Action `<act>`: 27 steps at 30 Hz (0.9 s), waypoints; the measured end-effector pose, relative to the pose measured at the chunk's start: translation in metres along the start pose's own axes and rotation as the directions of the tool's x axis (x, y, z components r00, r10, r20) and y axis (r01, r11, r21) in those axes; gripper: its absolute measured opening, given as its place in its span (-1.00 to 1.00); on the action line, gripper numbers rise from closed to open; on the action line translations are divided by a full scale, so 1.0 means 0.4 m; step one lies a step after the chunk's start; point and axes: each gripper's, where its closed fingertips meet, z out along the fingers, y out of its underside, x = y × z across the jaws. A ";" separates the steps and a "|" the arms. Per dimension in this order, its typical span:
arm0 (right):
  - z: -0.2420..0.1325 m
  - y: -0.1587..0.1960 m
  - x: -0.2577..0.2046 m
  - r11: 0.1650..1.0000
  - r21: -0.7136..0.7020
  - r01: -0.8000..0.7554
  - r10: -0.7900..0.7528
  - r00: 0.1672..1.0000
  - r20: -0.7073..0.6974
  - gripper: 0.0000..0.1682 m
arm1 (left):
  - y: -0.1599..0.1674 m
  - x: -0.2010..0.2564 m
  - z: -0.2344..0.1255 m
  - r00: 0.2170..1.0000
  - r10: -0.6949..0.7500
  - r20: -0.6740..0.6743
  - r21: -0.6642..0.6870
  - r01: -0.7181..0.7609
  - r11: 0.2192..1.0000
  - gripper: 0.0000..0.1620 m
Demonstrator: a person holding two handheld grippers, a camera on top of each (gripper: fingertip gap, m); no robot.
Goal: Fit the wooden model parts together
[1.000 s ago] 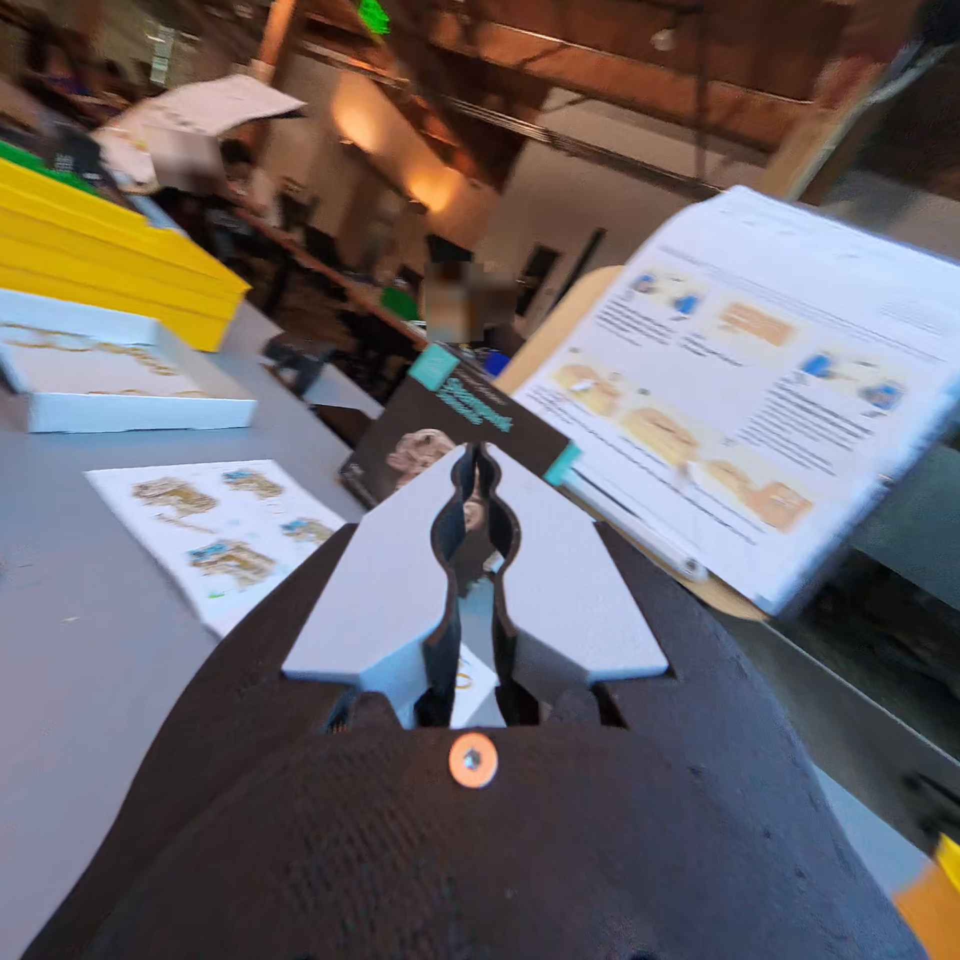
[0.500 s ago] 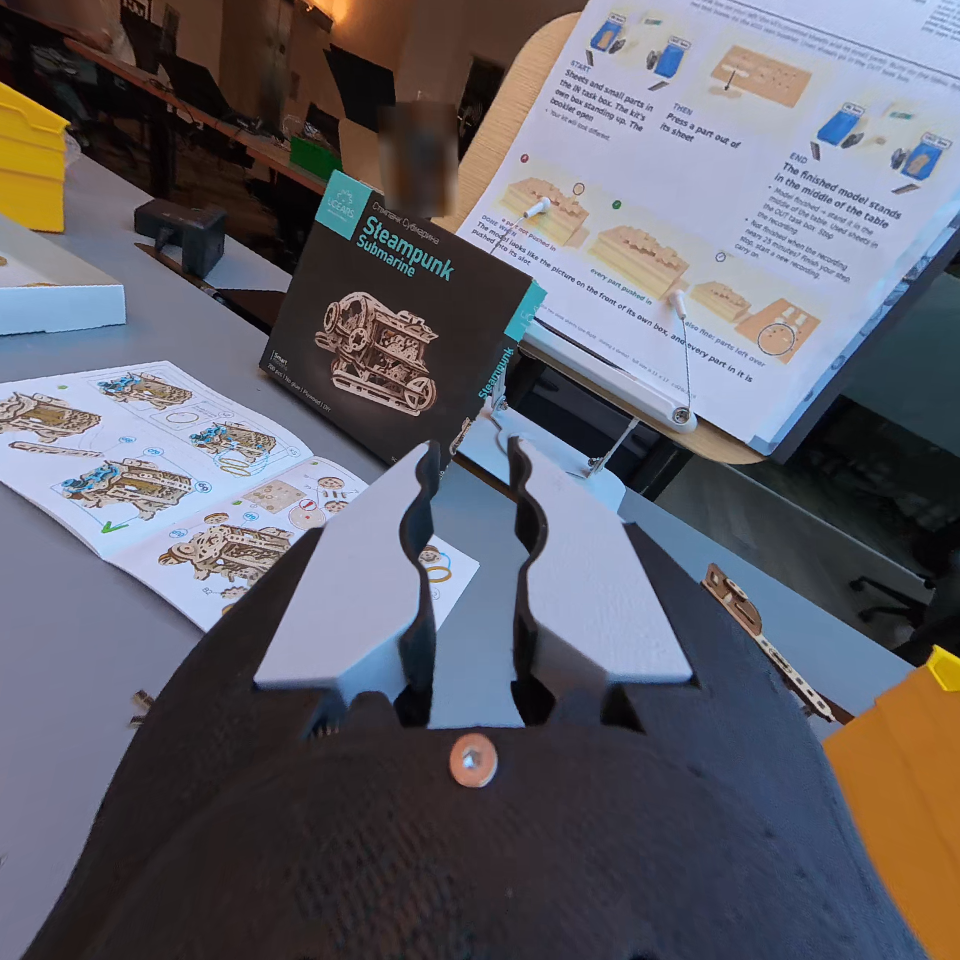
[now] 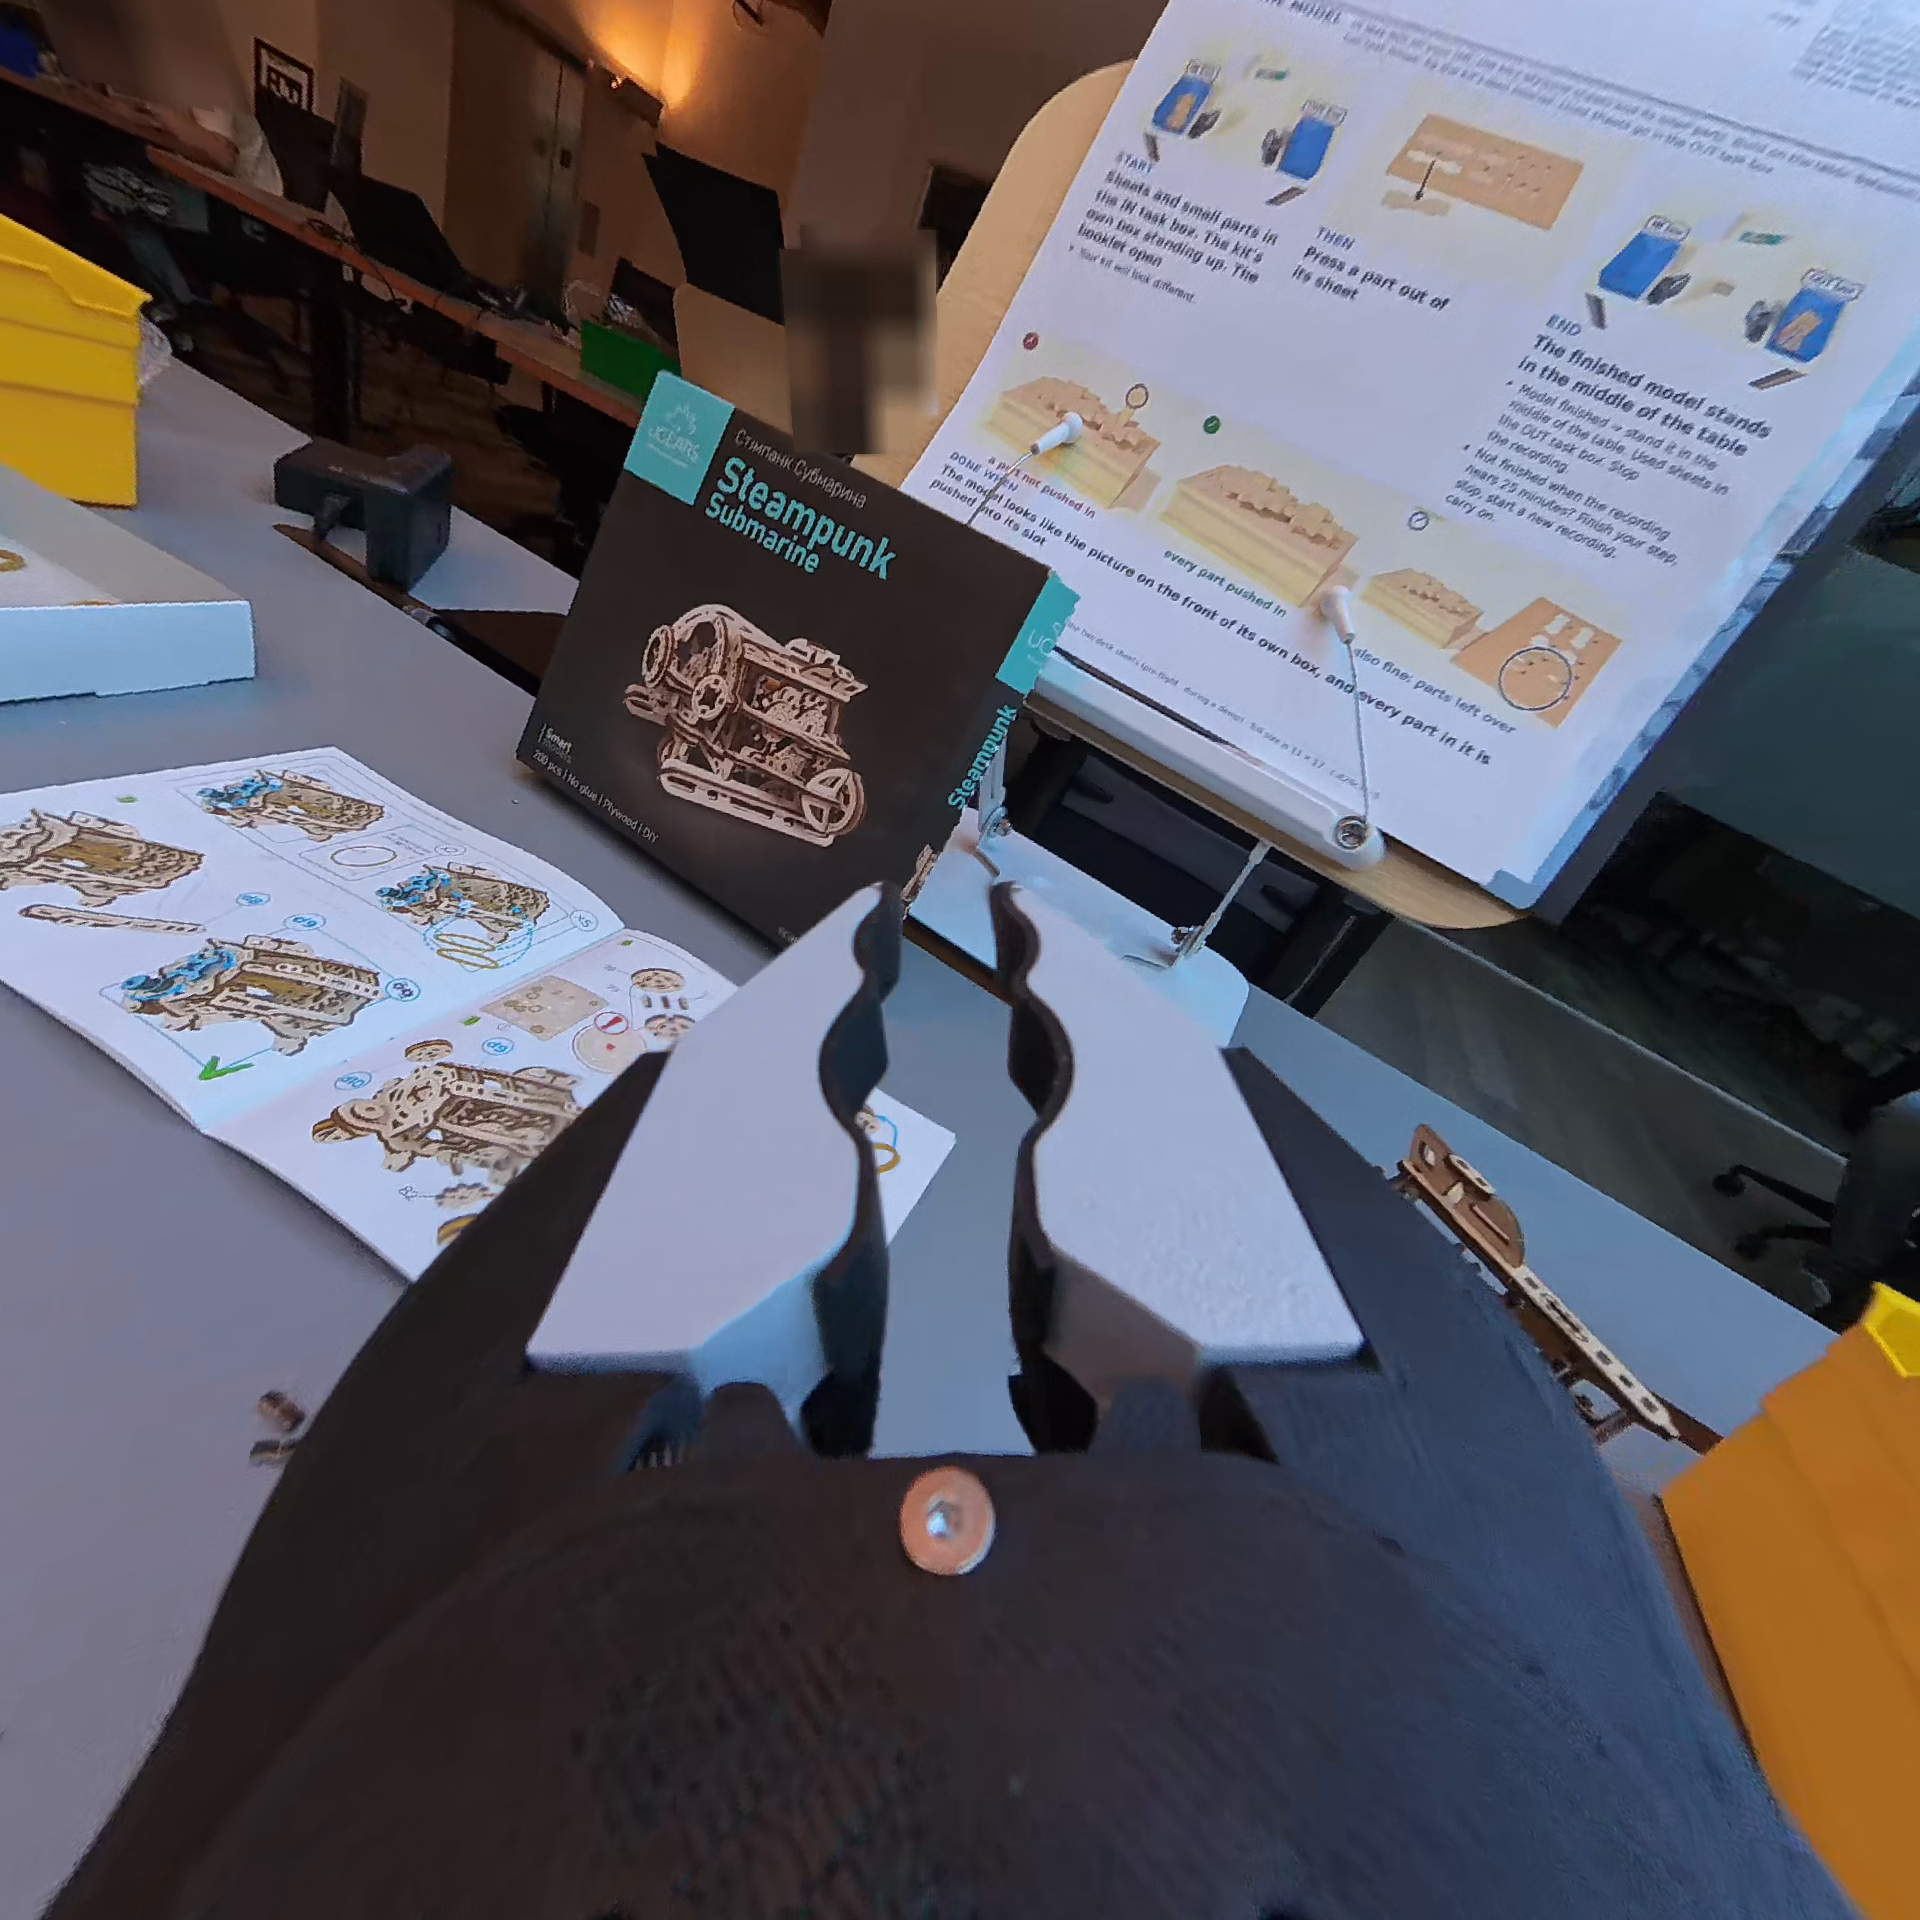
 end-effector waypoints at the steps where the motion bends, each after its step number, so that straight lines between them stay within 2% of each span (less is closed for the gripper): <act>1: -0.007 -0.008 0.009 1.000 0.017 -0.005 0.005 1.000 -0.006 -0.97 | -0.007 -0.007 -0.005 1.000 0.000 0.012 0.009 0.000 1.000 -1.00; 4: -0.022 -0.023 0.038 0.997 0.061 -0.047 0.049 0.998 -0.030 -1.00 | -0.027 -0.032 -0.024 0.998 0.006 0.061 0.035 -0.008 0.999 -1.00; 7: -0.020 -0.008 0.049 0.996 0.044 -0.080 0.081 0.996 -0.023 -1.00 | -0.043 -0.066 -0.049 0.992 0.020 0.128 0.035 -0.024 0.999 -1.00; 11: -0.020 -0.005 0.055 0.996 0.046 -0.078 0.079 0.997 -0.022 -1.00 | -0.140 -0.069 -0.103 0.991 -0.080 0.106 0.161 0.063 0.985 -1.00; 13: -0.021 -0.008 0.055 0.997 0.049 -0.066 0.067 0.998 -0.020 -1.00 | -0.163 -0.102 -0.135 0.979 -0.112 0.172 0.161 0.084 0.983 -1.00; 15: -0.019 -0.008 0.051 0.997 0.048 -0.061 0.061 0.998 -0.012 -1.00 | -0.159 -0.138 -0.170 0.967 -0.077 0.244 0.086 0.057 0.995 -1.00; 18: -0.015 -0.007 0.041 0.997 0.046 -0.067 0.066 0.998 0.012 -1.00 | -0.136 -0.210 -0.238 0.936 0.042 0.350 -0.098 -0.008 0.995 -1.00; 20: -0.011 -0.007 0.036 0.996 0.047 -0.073 0.072 0.997 0.022 -1.00 | -0.125 -0.254 -0.274 0.930 0.099 0.355 -0.219 -0.020 0.975 -1.00; 22: -0.003 -0.005 0.026 0.996 0.040 -0.084 0.083 0.996 0.036 -1.00 | -0.098 -0.308 -0.289 0.940 0.127 0.317 -0.370 -0.001 0.929 -1.00; 24: 0.005 -0.003 0.010 0.997 0.033 -0.073 0.071 0.996 0.055 -1.00 | -0.057 -0.374 -0.287 0.950 0.130 0.284 -0.524 0.040 0.851 -0.96; 27: 0.004 0.002 -0.011 1.000 0.018 -0.007 0.006 0.997 0.072 -1.00 | -0.006 -0.462 -0.255 0.951 0.199 0.238 -0.663 0.009 0.749 -0.96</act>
